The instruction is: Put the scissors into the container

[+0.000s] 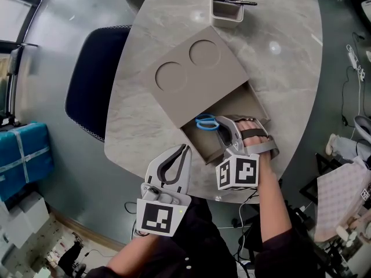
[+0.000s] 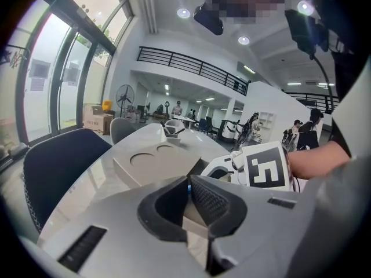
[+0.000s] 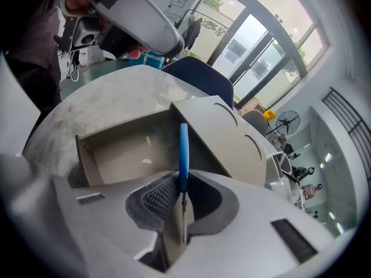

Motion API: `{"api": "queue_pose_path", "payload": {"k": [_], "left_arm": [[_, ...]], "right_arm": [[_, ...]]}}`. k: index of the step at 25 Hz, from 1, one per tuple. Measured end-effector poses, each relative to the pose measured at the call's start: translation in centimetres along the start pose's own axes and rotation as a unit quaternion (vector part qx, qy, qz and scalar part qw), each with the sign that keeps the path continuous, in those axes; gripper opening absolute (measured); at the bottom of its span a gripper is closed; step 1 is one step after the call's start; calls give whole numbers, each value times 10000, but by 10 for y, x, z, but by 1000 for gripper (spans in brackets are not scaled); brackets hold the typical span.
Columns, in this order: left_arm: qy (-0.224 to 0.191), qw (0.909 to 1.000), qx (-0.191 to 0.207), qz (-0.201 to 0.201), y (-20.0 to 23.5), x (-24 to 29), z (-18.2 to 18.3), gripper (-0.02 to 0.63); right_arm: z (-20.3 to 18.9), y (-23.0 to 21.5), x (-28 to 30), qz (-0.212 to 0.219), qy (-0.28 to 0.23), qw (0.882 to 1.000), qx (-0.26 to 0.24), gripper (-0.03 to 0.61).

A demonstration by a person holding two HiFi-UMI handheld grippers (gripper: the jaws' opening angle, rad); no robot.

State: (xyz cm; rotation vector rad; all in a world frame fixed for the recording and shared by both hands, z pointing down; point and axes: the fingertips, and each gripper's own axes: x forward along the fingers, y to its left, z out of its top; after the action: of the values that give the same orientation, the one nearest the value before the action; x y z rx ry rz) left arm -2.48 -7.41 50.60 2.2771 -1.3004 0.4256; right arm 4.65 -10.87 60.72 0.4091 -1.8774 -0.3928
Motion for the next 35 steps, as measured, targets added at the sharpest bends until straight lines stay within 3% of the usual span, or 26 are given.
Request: {"api": "queue_pose_path", "payload": {"k": [6, 15, 18, 21, 24, 30, 35], "left_arm": [[17, 10000, 3, -18, 0, 0, -1, 26], [4, 10000, -47, 37, 1, -1, 5, 26], [-32, 10000, -27, 14, -1, -2, 10, 26], [-54, 10000, 13, -28, -4, -3, 13, 26], [-84, 9999, 71, -68, -7, -4, 17, 26], [-221, 9993, 220, -188, -18, -10, 32, 26], [-351, 9986, 330, -239, -27, -26, 56, 25]], "right_arm": [[2, 0, 4, 49, -33, 10000, 54, 38], [1, 22, -3, 923, -167, 9943, 504, 133], [-2, 25, -10, 1089, -137, 9926, 512, 137], [-2, 22, -17, 993, -185, 9932, 576, 111], [-2, 11, -23, 702, -217, 9951, 654, 15], [-3, -10, -45, 162, -161, 9977, 645, 1], [10, -27, -86, -56, -443, 9900, 1336, -3]]}}
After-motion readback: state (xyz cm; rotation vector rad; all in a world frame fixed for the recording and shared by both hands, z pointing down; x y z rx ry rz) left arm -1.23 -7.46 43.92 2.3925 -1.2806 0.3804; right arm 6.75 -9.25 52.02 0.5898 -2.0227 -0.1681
